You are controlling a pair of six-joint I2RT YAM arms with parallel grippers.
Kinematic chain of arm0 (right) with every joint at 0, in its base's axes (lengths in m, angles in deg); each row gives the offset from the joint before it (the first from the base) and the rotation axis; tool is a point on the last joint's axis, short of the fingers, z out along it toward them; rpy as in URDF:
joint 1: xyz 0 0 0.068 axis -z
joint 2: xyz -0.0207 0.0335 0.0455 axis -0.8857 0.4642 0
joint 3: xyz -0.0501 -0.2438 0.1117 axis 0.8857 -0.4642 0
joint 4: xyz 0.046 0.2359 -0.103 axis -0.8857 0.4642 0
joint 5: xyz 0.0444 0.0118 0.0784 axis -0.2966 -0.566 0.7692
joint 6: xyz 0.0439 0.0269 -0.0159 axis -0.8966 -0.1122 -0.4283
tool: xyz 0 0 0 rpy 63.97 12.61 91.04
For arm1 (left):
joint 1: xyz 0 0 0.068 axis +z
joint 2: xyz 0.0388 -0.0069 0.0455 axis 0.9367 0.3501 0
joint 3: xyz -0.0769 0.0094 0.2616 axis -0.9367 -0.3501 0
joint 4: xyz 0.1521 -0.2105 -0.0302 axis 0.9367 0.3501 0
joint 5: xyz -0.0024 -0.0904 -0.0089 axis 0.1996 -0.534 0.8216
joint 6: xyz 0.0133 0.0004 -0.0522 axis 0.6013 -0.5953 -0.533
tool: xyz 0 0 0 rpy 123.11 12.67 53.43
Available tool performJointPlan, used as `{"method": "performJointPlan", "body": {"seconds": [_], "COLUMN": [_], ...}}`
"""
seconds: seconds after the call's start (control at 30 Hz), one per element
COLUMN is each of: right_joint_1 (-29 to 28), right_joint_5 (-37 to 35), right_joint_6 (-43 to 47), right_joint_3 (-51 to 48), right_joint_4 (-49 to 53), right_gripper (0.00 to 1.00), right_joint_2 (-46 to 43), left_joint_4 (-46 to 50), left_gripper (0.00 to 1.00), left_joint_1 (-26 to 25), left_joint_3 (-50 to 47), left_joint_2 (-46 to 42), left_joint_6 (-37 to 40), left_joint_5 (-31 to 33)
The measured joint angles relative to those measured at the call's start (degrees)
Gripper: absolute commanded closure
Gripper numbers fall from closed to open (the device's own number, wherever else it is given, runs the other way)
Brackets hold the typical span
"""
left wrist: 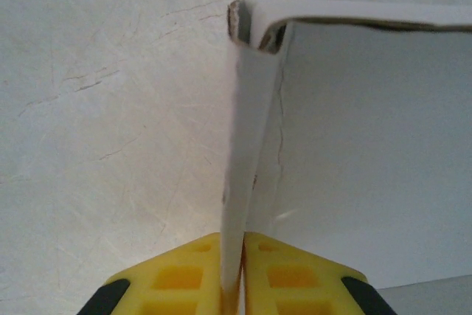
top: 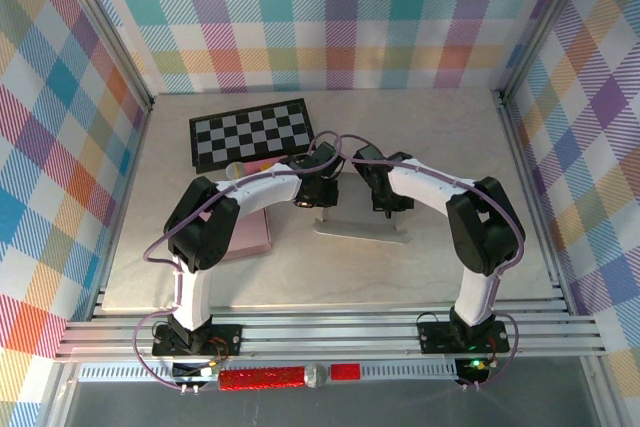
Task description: Fold the paper box
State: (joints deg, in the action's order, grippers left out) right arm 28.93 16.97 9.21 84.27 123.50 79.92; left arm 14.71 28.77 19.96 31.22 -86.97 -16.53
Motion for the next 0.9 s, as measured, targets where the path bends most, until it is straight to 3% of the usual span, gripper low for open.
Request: {"method": "performJointPlan", "body": {"seconds": [0.13,0.4,0.7,0.9], "right_joint_1": [0.00,0.07,0.92,0.48], "right_joint_5": [0.15,2.03,4.26,3.30], "right_joint_6": [-0.39,-2.38,-3.43,-3.50], "right_joint_3": [-0.04,-0.04,-0.15,-0.59], "right_joint_4": [-0.02,-0.07,-0.46,-0.44], "right_gripper": [1.00,1.00,1.00,1.00], "right_joint_2": [-0.13,-0.42,-0.79,-0.98], "left_joint_4": [1.22,7.17,10.14,8.68], "left_gripper": [1.00,1.00,1.00,0.62], "left_joint_1": [-1.49,-6.71,-8.39,-8.44], "left_joint_3": [0.66,2.47,4.85,3.39], "left_joint_2": [0.09,1.36,3.30,2.80], "left_joint_6": [-0.39,-9.14,-14.88,-12.31], "left_joint_5": [4.24,16.94,21.86,22.03]}}
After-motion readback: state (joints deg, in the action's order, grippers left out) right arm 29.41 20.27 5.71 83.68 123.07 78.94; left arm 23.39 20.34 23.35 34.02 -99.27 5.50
